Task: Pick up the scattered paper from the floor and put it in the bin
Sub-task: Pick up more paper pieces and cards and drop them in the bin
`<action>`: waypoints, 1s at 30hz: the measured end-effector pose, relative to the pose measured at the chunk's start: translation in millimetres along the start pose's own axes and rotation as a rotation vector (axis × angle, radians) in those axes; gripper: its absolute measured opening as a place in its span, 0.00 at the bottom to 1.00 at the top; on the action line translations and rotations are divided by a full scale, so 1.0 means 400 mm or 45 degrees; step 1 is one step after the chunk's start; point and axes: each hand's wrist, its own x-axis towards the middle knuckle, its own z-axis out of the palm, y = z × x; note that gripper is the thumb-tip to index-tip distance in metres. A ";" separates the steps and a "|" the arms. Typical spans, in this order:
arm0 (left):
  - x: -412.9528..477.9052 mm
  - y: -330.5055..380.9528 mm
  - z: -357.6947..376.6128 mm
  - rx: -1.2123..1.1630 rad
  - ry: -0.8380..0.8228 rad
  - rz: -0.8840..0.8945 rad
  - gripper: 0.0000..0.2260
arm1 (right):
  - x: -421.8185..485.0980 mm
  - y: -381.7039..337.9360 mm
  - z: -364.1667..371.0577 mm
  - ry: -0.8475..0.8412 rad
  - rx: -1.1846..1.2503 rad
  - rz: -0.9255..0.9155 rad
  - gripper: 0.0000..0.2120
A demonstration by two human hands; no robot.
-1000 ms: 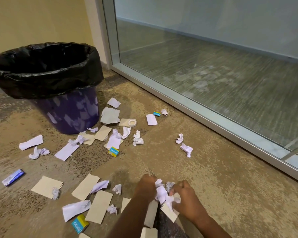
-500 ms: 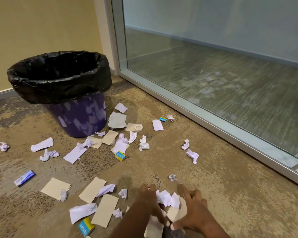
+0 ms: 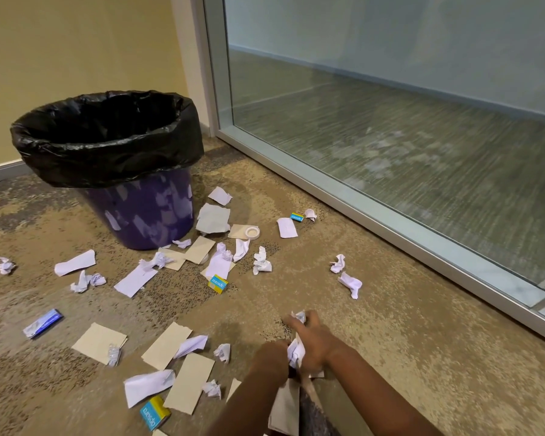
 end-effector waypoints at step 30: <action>-0.115 -0.216 -0.712 -1.300 1.184 0.121 0.12 | 0.094 -0.235 -0.143 0.460 1.146 -0.183 0.13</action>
